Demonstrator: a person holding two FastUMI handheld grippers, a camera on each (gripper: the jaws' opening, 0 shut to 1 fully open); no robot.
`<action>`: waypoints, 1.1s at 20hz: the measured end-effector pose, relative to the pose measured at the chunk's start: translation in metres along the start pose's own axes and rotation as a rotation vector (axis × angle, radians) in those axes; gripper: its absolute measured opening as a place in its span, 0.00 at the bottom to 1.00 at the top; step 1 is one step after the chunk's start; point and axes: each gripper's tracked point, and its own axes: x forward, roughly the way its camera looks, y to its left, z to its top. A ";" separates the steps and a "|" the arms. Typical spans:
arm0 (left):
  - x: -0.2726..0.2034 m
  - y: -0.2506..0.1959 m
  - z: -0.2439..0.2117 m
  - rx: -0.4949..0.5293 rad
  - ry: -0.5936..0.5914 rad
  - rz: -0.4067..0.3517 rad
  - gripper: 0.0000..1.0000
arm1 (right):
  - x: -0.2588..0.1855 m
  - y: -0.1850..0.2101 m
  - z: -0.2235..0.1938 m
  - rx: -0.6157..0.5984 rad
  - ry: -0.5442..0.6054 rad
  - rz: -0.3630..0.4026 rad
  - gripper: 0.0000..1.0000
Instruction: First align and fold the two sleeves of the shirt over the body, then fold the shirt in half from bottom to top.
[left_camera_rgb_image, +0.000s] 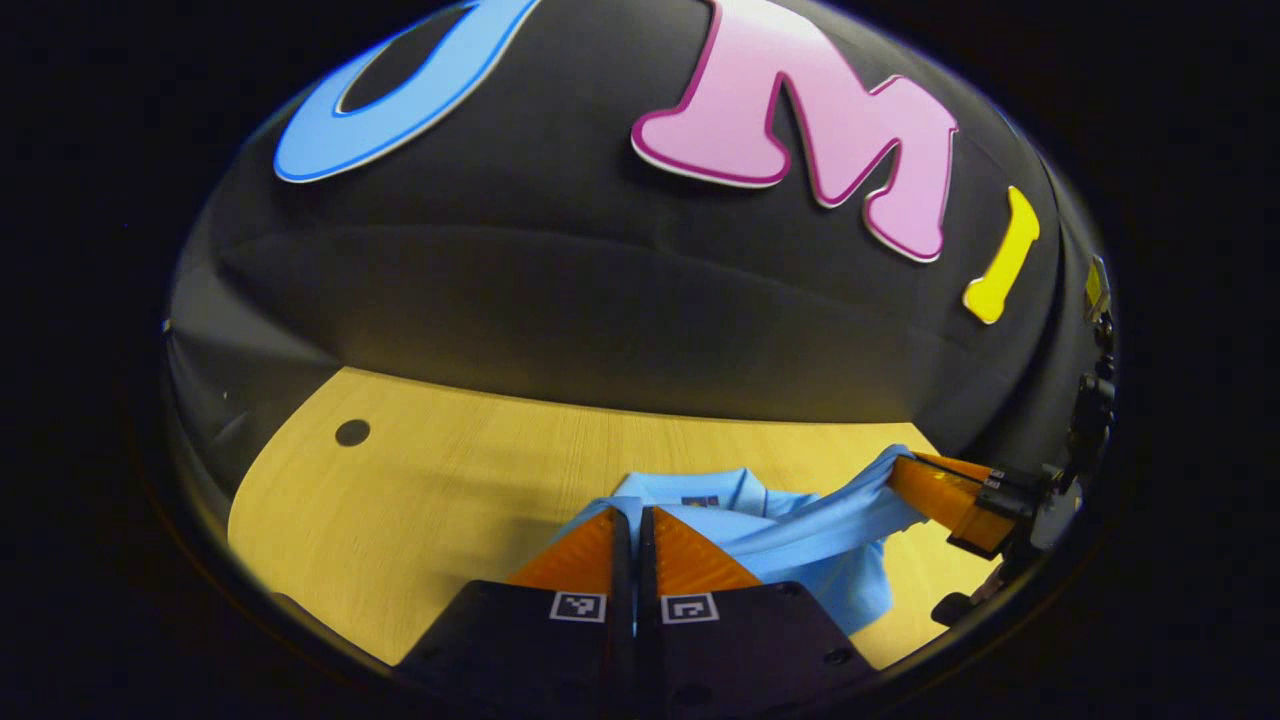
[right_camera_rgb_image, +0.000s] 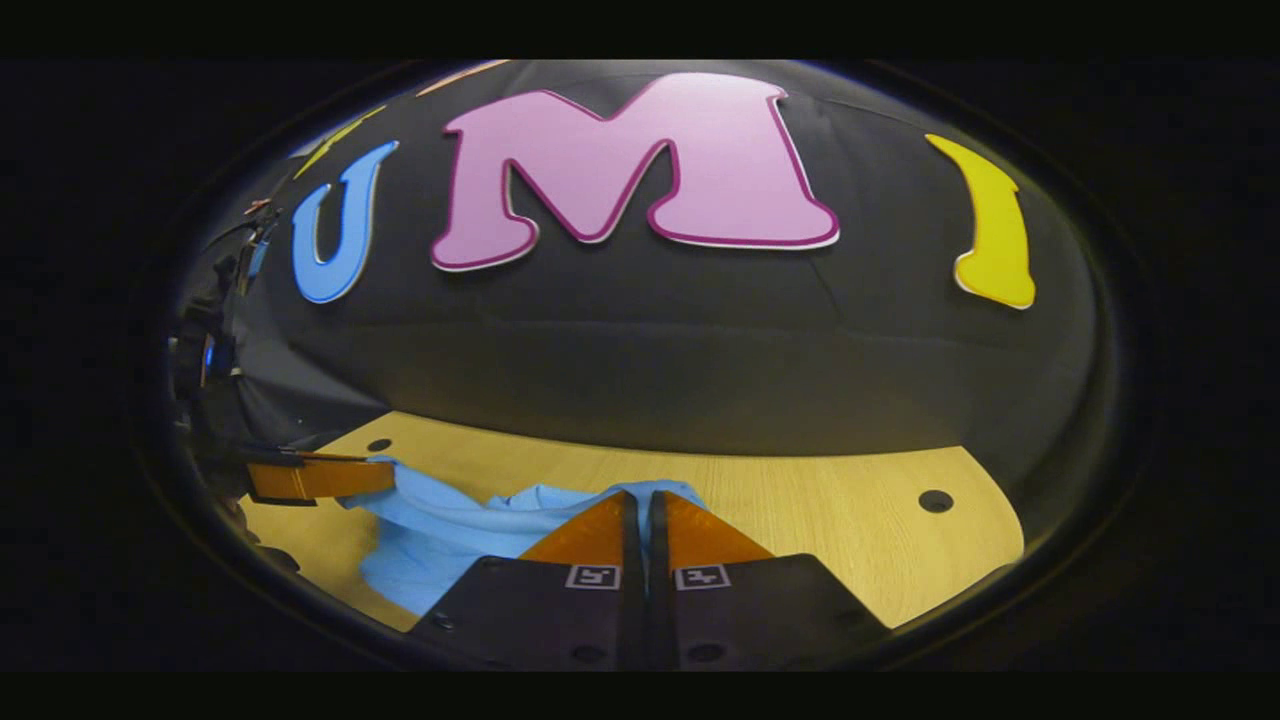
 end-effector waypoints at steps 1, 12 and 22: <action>0.019 0.002 0.003 0.006 0.004 -0.003 0.06 | 0.016 -0.005 0.001 0.005 0.001 -0.011 0.05; 0.059 0.027 0.008 0.030 -0.007 0.089 0.67 | 0.048 -0.048 -0.038 -0.031 0.112 -0.173 0.74; -0.157 0.013 0.065 0.100 -0.328 0.122 0.97 | -0.144 -0.039 0.079 -0.069 -0.178 -0.243 0.97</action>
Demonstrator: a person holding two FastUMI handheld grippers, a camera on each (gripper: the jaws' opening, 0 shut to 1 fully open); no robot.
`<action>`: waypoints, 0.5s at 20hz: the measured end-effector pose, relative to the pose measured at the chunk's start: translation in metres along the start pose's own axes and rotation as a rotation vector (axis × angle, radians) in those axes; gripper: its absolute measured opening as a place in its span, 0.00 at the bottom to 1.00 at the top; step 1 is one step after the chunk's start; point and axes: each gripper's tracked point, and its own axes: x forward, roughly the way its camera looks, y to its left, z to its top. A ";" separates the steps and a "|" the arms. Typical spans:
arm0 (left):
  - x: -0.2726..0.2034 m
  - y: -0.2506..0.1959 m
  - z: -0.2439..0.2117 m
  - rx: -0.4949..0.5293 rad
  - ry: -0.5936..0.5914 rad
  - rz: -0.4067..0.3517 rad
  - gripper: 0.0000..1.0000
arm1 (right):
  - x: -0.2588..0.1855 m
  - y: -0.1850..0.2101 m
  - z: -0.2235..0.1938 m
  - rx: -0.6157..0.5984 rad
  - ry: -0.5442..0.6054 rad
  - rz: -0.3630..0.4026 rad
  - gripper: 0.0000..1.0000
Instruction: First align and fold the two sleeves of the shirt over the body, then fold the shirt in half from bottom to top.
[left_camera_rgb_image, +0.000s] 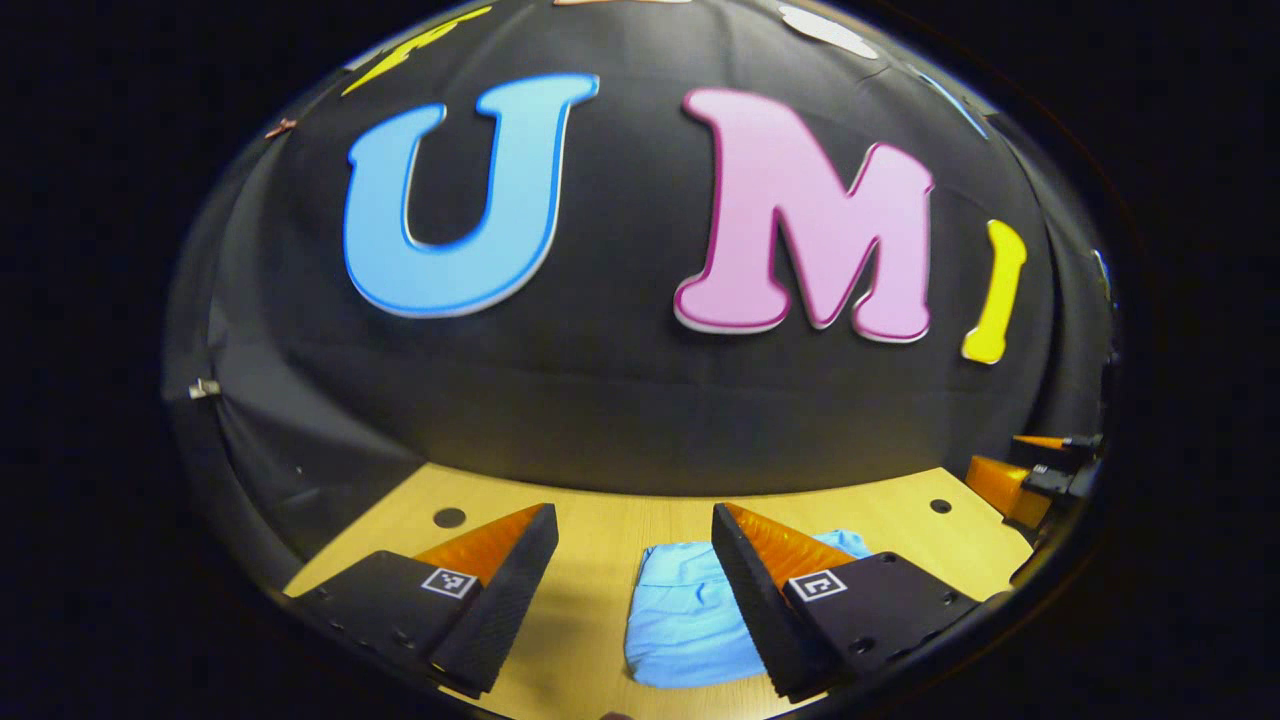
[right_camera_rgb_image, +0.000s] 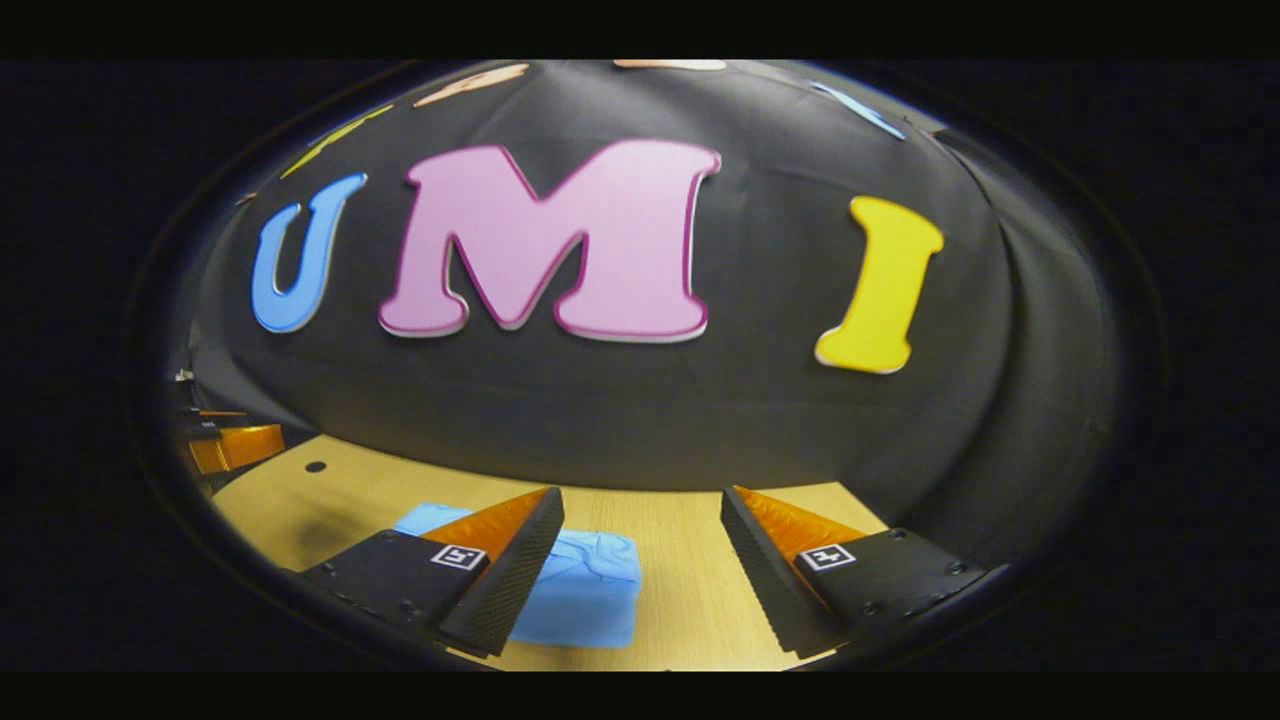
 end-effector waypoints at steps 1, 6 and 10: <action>-0.029 -0.004 0.012 0.014 -0.027 -0.016 0.97 | -0.024 0.001 0.015 -0.004 -0.022 -0.002 0.97; -0.172 -0.020 0.059 0.079 -0.155 -0.077 0.97 | -0.143 0.009 0.071 -0.008 -0.105 0.018 0.97; -0.272 -0.029 0.062 0.072 -0.211 -0.115 0.96 | -0.236 0.013 0.097 -0.007 -0.172 0.035 0.97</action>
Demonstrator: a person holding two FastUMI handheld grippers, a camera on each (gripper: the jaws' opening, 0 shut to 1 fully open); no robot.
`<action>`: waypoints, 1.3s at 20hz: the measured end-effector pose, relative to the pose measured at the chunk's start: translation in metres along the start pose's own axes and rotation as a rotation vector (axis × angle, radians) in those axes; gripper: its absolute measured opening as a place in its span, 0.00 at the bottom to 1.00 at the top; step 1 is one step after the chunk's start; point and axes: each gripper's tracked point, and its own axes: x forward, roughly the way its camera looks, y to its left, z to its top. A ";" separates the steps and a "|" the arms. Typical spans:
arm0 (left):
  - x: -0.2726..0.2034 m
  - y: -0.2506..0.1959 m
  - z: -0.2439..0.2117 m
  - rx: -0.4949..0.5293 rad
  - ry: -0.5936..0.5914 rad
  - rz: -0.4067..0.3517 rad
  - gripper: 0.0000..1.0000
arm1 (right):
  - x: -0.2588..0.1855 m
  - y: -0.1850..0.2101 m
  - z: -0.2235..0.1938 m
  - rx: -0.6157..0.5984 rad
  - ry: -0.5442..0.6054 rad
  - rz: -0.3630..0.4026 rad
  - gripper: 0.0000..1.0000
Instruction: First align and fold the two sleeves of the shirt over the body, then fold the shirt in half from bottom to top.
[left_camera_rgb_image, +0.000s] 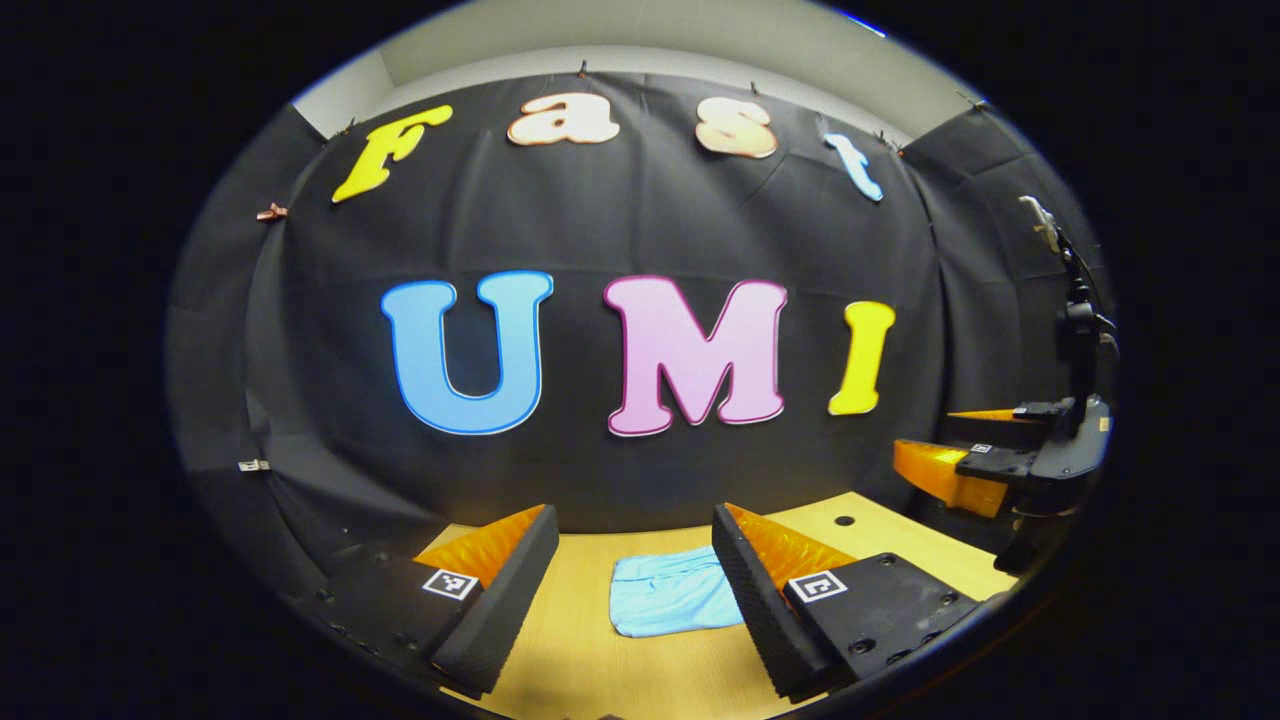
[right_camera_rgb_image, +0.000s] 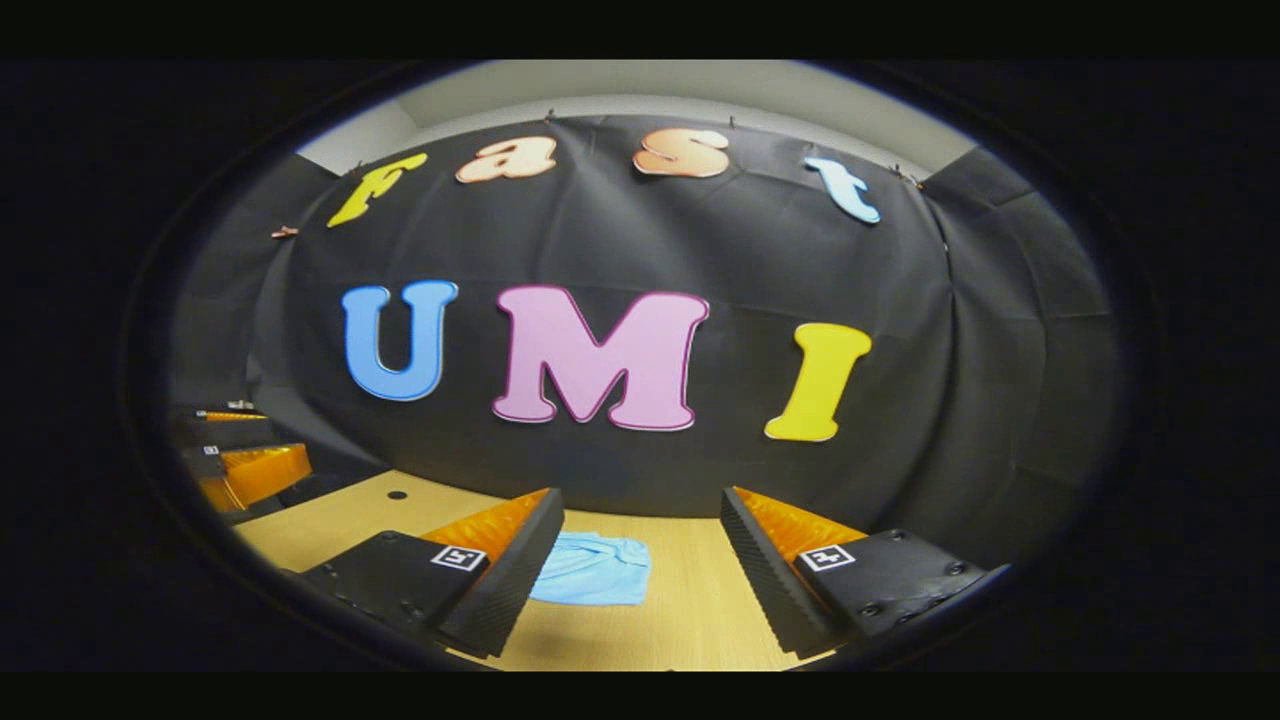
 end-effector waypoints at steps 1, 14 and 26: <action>-0.019 -0.005 0.003 0.000 -0.005 -0.008 0.96 | -0.019 0.000 0.008 0.006 -0.014 0.001 0.97; -0.160 -0.006 -0.009 -0.017 0.007 -0.011 0.97 | -0.167 0.016 0.004 -0.007 -0.006 0.002 0.97; -0.179 -0.007 -0.021 -0.030 0.049 0.003 0.97 | -0.175 0.040 0.000 -0.009 0.005 0.048 0.97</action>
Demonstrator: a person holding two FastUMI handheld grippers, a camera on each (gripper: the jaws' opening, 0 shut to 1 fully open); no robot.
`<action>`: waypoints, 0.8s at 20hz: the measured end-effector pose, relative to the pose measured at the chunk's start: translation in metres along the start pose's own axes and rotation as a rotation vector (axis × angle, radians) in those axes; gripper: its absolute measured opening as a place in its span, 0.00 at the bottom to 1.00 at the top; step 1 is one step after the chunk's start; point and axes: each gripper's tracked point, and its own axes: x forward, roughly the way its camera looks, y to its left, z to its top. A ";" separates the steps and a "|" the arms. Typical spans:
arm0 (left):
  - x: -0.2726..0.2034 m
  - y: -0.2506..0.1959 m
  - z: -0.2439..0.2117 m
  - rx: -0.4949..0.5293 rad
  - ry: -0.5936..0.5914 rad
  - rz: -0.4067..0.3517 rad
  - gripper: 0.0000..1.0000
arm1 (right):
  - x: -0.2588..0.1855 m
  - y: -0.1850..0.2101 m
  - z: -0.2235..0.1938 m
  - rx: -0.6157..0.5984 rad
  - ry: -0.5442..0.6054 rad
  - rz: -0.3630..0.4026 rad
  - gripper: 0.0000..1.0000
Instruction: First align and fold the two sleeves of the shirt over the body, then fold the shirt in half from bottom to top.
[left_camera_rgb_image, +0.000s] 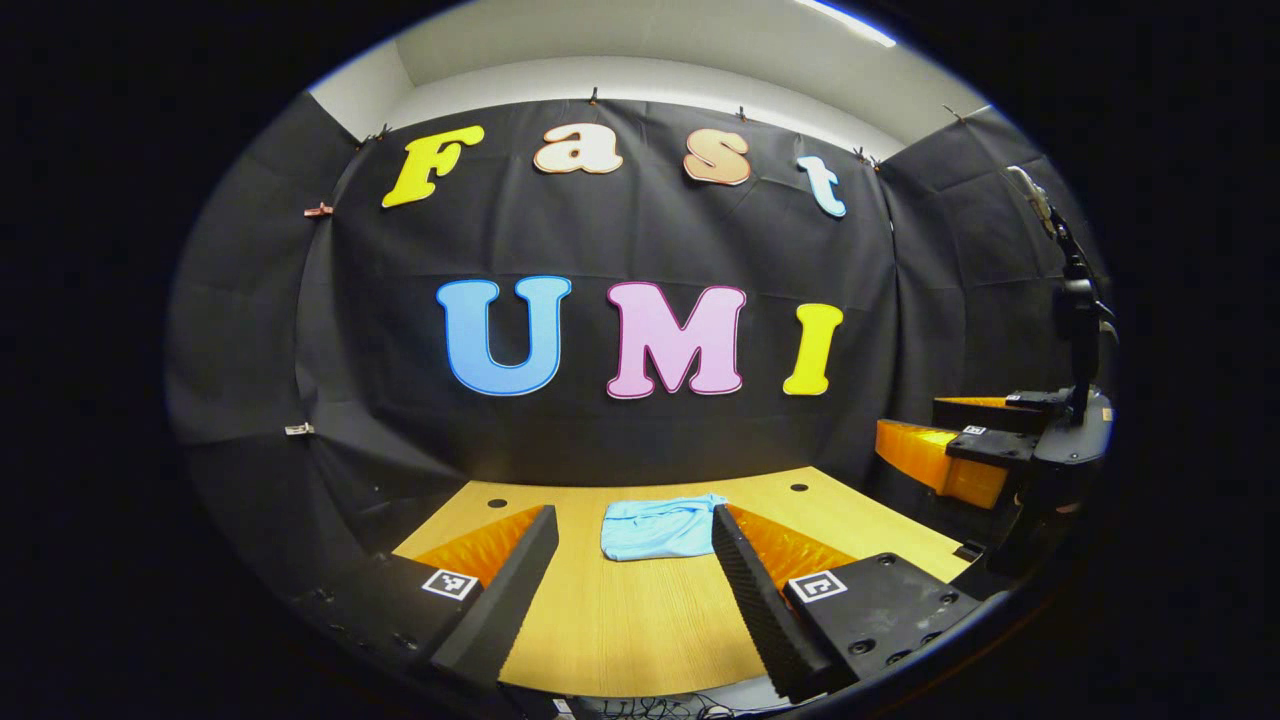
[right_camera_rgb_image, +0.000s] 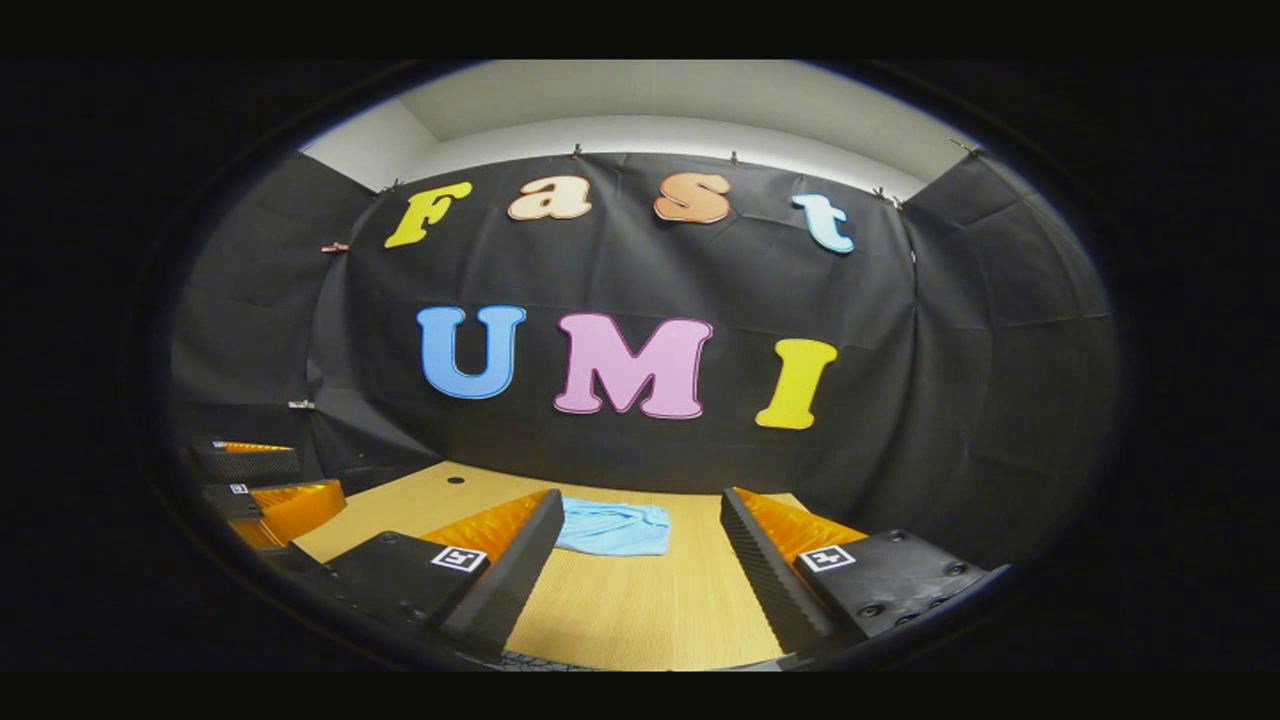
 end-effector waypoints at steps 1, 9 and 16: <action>0.000 0.001 0.003 -0.001 -0.010 0.004 0.97 | 0.002 0.005 0.001 -0.011 0.002 0.014 0.97; -0.005 0.016 0.010 0.018 -0.021 0.043 0.97 | 0.014 0.034 0.012 -0.020 -0.012 0.080 0.97; -0.009 0.012 0.005 0.025 -0.004 0.047 0.96 | 0.012 0.028 0.003 -0.004 0.010 0.070 0.96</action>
